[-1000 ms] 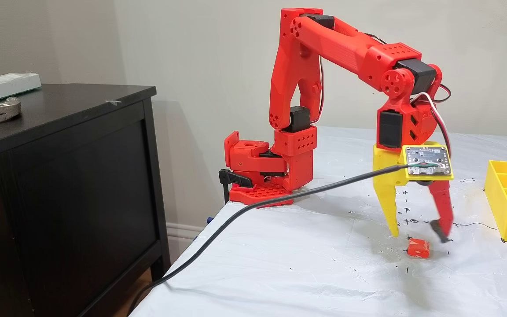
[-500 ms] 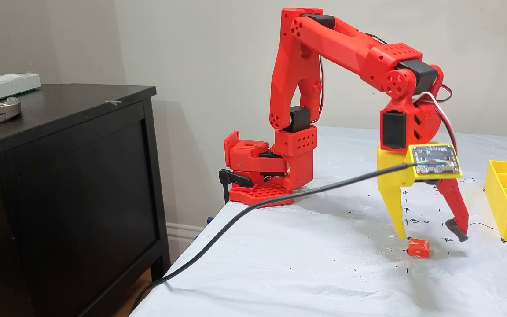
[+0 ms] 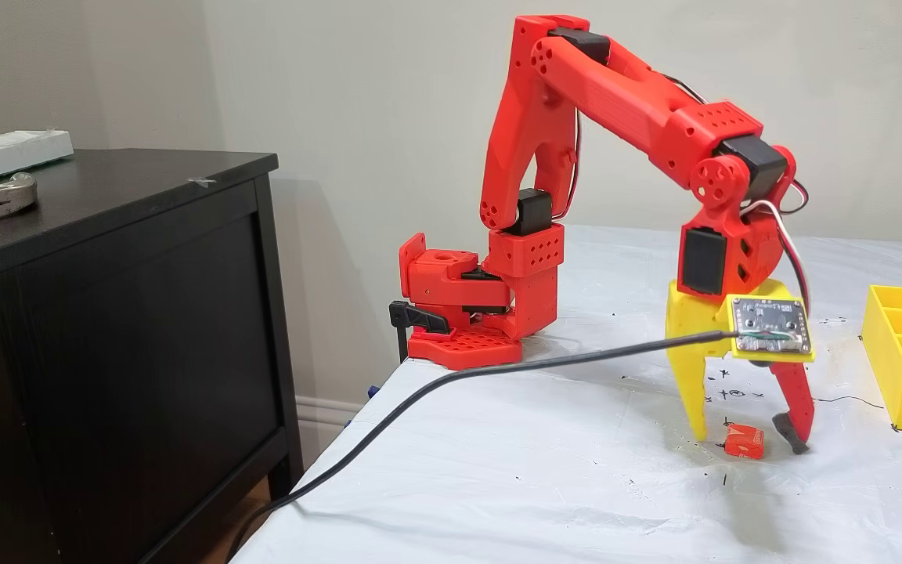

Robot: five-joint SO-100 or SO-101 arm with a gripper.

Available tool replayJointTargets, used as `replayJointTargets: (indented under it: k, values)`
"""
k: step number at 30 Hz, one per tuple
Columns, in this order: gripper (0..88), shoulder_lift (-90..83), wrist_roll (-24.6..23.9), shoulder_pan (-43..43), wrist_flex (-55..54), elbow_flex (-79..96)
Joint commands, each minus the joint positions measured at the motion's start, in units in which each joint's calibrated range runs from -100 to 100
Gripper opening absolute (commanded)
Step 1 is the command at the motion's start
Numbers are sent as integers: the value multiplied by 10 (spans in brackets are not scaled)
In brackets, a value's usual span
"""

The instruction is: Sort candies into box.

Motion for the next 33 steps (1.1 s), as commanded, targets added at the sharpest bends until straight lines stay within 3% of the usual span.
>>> replayJointTargets:
  k: [1, 6, 8, 15, 21, 33]
  values:
    - [284, 0, -6, -9, -12, -34]
    - [188, 6, -10, -9, -12, -40]
    - [97, 10, -19, -9, -12, -48]
    - [1, 2, -20, -11, -11, -67]
    - [1, -93, -47, -39, -13, -66]
    - [1, -141, -119, -165, 39, -228]
